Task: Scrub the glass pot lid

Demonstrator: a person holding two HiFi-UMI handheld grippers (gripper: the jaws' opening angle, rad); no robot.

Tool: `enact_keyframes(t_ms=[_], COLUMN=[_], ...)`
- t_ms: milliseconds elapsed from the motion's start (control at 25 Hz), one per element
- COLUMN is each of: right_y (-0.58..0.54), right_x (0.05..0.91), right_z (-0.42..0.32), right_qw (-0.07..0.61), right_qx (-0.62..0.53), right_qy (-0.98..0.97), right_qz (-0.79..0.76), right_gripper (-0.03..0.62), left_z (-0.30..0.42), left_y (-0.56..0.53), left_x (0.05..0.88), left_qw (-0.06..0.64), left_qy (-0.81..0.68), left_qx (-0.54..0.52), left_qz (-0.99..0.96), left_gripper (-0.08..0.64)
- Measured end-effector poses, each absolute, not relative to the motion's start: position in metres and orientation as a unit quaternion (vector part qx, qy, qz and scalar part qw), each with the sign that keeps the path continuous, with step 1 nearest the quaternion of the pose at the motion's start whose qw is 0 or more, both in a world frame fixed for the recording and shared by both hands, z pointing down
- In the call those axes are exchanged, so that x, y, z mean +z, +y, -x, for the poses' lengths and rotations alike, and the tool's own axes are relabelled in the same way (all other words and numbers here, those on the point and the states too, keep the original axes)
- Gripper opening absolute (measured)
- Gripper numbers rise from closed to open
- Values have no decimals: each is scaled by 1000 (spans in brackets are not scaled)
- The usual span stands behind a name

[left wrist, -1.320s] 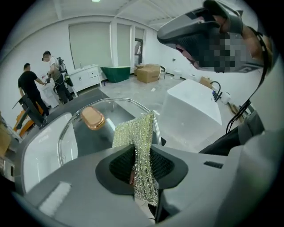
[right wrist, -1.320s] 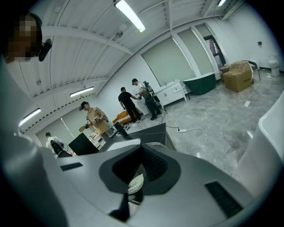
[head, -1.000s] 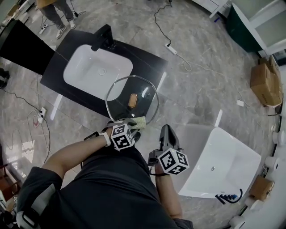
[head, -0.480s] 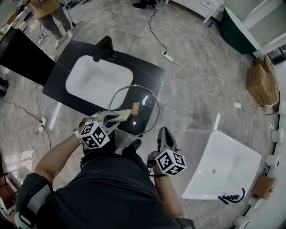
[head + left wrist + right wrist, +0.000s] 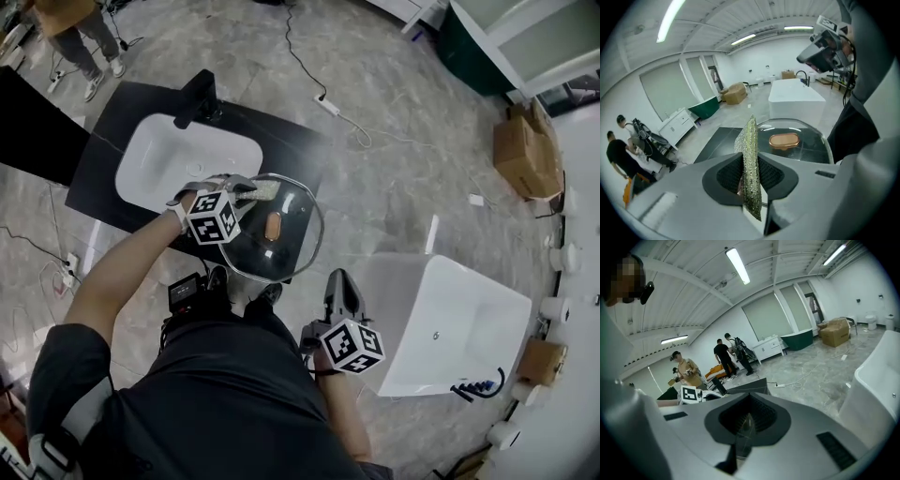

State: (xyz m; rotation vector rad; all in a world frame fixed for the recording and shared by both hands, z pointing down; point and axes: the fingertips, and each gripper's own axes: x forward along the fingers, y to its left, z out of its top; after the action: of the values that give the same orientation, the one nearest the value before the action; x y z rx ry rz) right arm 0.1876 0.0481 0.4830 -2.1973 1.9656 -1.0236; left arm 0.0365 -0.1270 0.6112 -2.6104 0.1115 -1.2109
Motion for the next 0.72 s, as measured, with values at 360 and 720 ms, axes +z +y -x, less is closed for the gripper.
enact_keyframes(t_ms=[360, 720], right_y=[86, 67], right_x=[515, 509], right_z=[-198, -190], right_qw=[30, 28], right_qx=[-363, -364], right_qy=[559, 585], right_qz=[745, 724], right_gripper=[6, 6], left_z=[-50, -34], left_y=[-140, -101], left_x=[683, 685], left_qw=[188, 171], left_qy=[-84, -66], left_qx=[-464, -464], left_qz=[861, 866], left_gripper=[72, 72])
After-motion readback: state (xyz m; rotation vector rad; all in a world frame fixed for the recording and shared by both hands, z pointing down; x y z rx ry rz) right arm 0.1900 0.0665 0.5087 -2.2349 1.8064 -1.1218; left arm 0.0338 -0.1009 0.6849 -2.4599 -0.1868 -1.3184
